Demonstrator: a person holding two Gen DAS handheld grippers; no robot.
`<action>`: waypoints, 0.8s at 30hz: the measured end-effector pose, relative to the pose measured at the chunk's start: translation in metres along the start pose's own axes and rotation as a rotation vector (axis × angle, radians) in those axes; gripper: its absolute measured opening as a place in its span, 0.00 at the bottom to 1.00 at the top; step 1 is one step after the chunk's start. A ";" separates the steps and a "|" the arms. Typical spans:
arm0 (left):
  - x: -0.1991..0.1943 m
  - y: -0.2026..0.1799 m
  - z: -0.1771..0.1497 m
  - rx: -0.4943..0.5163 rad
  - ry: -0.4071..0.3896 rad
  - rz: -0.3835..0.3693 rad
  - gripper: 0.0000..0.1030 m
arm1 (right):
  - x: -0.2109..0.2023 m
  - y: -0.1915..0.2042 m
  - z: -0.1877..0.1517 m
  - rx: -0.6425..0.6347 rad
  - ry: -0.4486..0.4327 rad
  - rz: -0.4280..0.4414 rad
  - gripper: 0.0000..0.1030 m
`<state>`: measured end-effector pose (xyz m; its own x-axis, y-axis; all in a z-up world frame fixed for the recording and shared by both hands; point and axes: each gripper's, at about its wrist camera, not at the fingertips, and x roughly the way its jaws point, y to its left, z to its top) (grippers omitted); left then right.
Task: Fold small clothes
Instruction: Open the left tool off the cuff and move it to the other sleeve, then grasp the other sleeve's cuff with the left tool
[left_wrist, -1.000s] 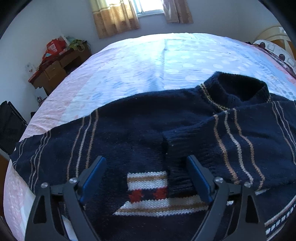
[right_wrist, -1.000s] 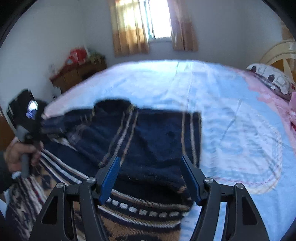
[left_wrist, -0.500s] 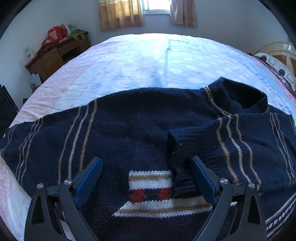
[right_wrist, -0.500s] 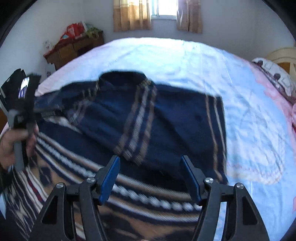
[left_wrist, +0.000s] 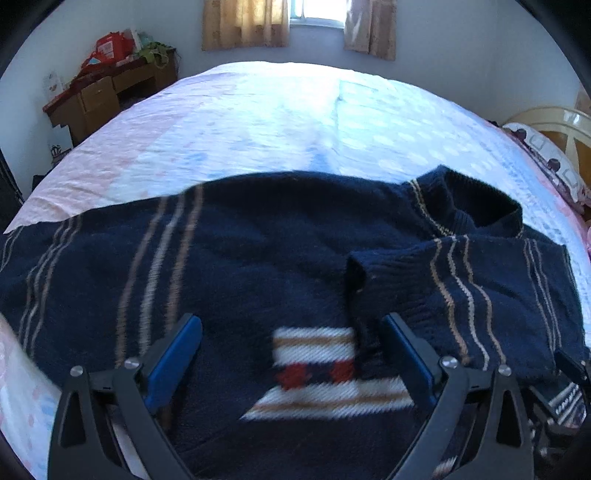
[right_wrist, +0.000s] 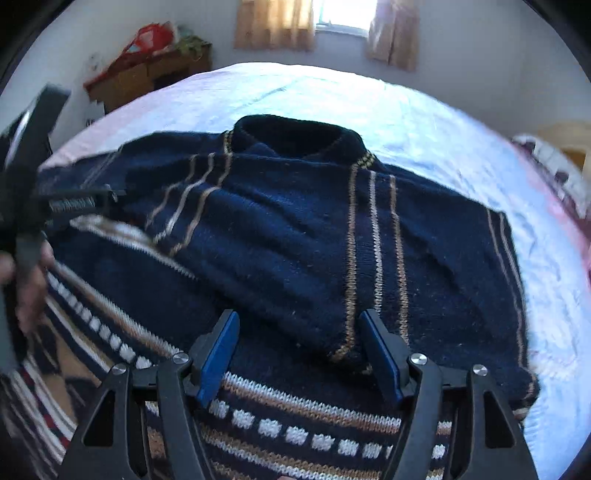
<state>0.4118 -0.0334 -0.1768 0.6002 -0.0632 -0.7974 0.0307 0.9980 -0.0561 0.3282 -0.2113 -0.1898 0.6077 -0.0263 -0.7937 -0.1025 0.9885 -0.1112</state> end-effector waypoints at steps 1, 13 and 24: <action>-0.006 0.006 -0.002 0.002 -0.013 -0.003 0.97 | 0.000 0.000 -0.001 -0.001 -0.006 -0.003 0.67; -0.053 0.178 -0.003 -0.139 -0.133 0.260 0.97 | 0.001 -0.001 -0.005 0.015 -0.035 0.004 0.70; -0.070 0.350 -0.004 -0.501 -0.165 0.457 0.96 | -0.001 -0.001 -0.005 0.008 -0.041 -0.006 0.70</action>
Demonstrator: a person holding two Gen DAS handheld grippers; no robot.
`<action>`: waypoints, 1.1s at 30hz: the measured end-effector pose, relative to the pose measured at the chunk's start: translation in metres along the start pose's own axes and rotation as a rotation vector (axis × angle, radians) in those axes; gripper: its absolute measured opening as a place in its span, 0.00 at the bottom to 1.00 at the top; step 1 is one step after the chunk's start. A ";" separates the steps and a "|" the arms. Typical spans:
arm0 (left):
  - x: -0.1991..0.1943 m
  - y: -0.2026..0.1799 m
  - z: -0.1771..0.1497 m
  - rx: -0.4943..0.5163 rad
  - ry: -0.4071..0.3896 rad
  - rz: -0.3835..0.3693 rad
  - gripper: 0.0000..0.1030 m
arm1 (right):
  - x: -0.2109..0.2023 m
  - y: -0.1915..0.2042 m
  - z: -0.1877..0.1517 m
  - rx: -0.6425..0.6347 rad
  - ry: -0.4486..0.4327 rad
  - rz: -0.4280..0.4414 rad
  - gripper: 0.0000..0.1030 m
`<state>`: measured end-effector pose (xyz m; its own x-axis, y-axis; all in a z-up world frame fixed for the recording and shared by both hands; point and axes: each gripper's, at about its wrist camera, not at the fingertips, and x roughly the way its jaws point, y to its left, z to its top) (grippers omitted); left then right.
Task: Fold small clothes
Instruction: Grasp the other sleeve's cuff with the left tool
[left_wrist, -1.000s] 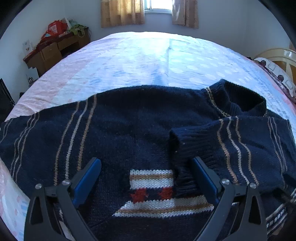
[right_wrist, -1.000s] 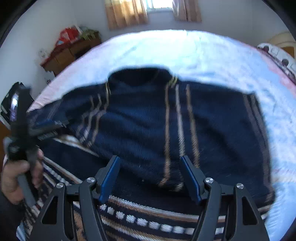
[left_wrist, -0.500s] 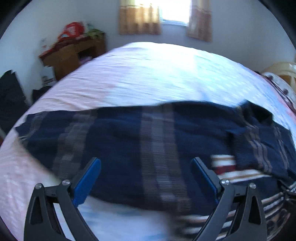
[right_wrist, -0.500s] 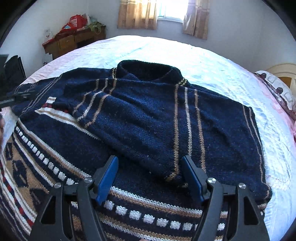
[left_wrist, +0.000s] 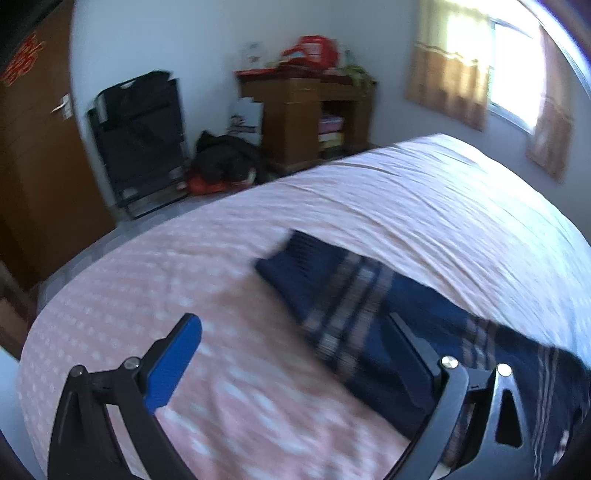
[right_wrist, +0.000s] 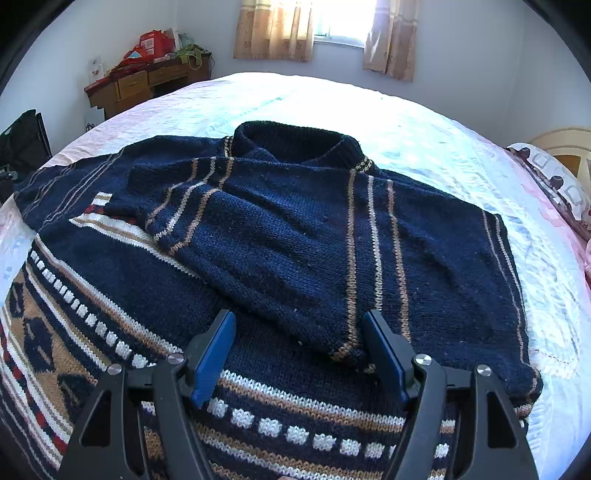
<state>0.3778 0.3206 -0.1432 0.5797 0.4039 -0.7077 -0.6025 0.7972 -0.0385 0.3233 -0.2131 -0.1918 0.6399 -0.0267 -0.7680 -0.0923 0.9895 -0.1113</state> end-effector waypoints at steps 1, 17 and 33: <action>0.005 0.007 0.003 -0.020 0.005 0.004 0.96 | 0.000 0.000 0.000 -0.001 0.000 -0.001 0.70; 0.062 0.017 0.015 -0.180 0.101 -0.149 0.09 | 0.000 0.000 0.000 -0.001 -0.002 -0.001 0.70; -0.015 -0.018 0.033 -0.163 0.017 -0.360 0.07 | -0.022 -0.021 0.007 0.103 -0.063 0.072 0.70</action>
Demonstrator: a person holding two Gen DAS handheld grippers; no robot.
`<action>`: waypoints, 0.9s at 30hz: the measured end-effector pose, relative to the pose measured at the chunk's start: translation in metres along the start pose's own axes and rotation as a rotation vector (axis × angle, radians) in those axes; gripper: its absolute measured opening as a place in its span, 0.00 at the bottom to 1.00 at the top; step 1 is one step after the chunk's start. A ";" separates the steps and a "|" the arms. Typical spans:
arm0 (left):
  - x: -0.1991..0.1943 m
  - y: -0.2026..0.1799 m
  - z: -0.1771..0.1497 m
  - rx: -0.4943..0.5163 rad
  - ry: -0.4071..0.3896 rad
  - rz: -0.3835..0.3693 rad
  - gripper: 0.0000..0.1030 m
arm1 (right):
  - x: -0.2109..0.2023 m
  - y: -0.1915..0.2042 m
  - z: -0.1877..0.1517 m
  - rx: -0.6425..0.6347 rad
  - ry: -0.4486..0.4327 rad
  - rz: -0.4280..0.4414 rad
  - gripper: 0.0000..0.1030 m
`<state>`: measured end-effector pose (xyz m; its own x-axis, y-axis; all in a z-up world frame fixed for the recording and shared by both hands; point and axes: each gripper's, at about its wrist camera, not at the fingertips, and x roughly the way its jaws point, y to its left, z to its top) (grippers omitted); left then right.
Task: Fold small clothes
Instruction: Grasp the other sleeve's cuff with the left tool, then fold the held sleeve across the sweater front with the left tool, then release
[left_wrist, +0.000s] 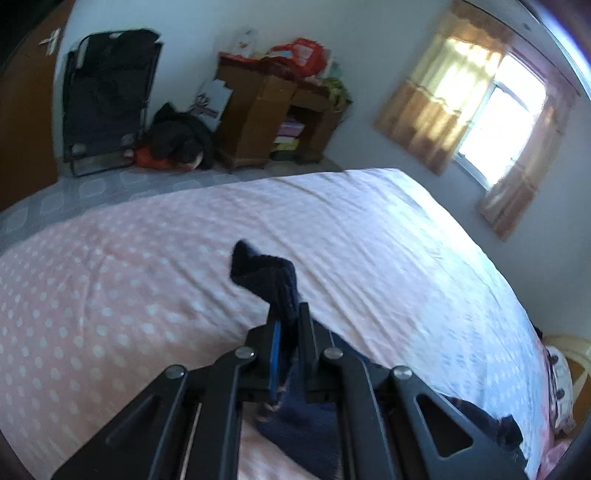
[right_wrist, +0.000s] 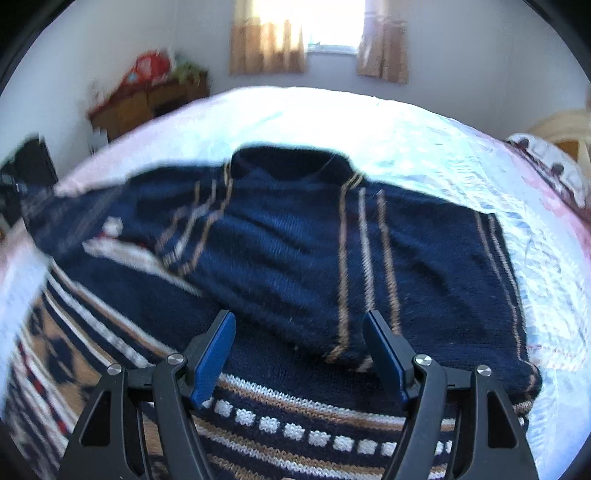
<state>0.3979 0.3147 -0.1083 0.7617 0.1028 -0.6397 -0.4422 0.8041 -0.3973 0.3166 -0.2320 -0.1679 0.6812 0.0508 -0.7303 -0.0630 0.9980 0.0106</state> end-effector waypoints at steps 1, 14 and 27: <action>-0.003 -0.006 -0.001 0.006 -0.001 -0.014 0.08 | -0.006 -0.004 0.002 0.024 -0.015 0.012 0.70; -0.027 -0.098 -0.042 0.099 0.053 -0.166 0.07 | -0.084 -0.028 -0.006 -0.006 -0.124 0.023 0.70; -0.044 -0.197 -0.105 0.174 0.168 -0.305 0.07 | -0.124 -0.084 -0.060 0.123 -0.164 0.031 0.70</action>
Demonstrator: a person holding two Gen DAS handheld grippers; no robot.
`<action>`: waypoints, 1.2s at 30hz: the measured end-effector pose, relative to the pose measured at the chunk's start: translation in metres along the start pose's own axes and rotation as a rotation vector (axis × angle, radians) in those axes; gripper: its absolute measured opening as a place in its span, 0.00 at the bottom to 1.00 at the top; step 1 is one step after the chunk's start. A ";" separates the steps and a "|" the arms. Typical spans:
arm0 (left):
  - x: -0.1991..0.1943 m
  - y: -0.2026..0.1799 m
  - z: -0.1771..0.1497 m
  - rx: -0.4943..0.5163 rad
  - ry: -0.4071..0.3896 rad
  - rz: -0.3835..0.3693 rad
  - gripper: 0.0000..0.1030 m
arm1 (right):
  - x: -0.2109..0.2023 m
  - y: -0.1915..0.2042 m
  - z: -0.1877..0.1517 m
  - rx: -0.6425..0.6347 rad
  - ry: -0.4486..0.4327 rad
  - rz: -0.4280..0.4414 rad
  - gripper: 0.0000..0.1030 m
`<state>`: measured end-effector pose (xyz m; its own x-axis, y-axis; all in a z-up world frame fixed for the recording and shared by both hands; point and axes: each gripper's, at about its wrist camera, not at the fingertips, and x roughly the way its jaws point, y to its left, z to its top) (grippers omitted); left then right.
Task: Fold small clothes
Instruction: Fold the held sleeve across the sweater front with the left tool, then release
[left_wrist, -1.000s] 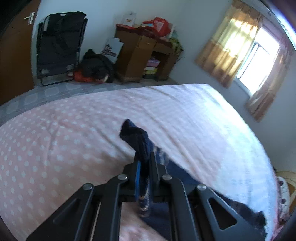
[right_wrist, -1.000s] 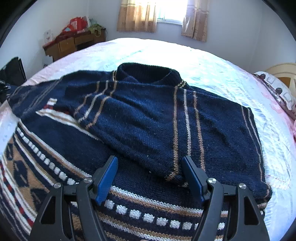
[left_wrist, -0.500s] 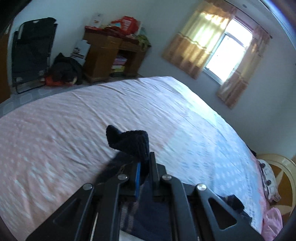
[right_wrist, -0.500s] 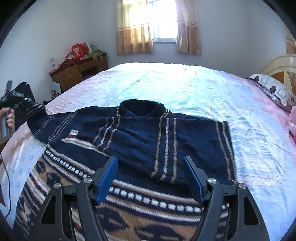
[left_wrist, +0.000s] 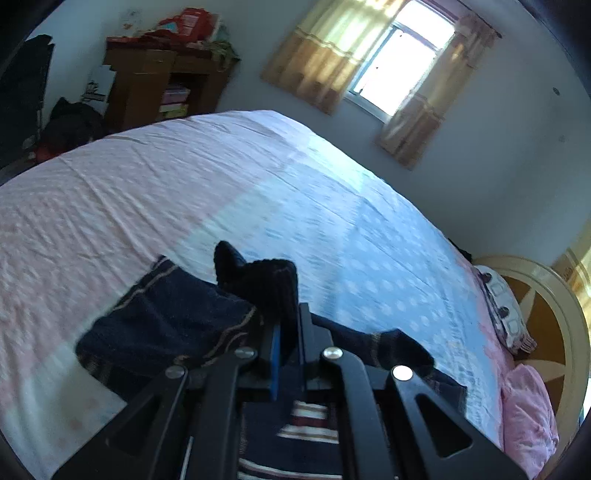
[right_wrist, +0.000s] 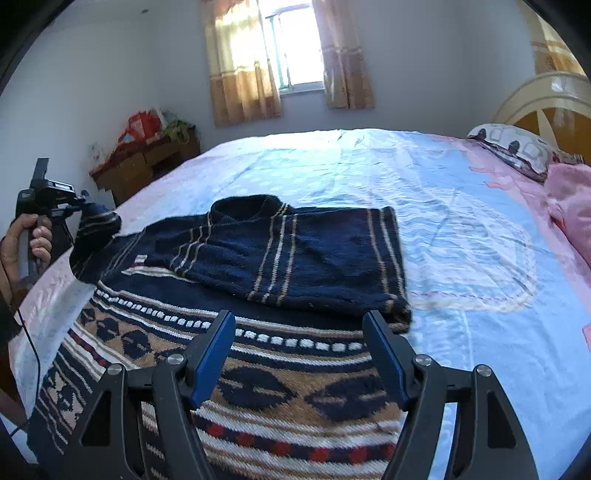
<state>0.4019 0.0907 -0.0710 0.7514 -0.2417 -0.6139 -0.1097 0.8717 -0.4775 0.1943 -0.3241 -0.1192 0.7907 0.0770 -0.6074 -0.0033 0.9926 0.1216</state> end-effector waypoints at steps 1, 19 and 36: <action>0.000 -0.009 -0.003 0.007 0.005 -0.012 0.07 | -0.003 -0.003 -0.001 0.006 -0.010 -0.001 0.70; 0.025 -0.149 -0.069 0.089 0.091 -0.152 0.07 | -0.018 -0.020 -0.019 0.068 -0.064 0.044 0.70; 0.067 -0.215 -0.125 0.160 0.165 -0.153 0.07 | -0.008 -0.029 -0.025 0.115 -0.037 0.048 0.70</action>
<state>0.3946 -0.1660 -0.0881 0.6339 -0.4305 -0.6425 0.1111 0.8728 -0.4752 0.1727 -0.3516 -0.1375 0.8133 0.1190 -0.5695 0.0267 0.9702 0.2408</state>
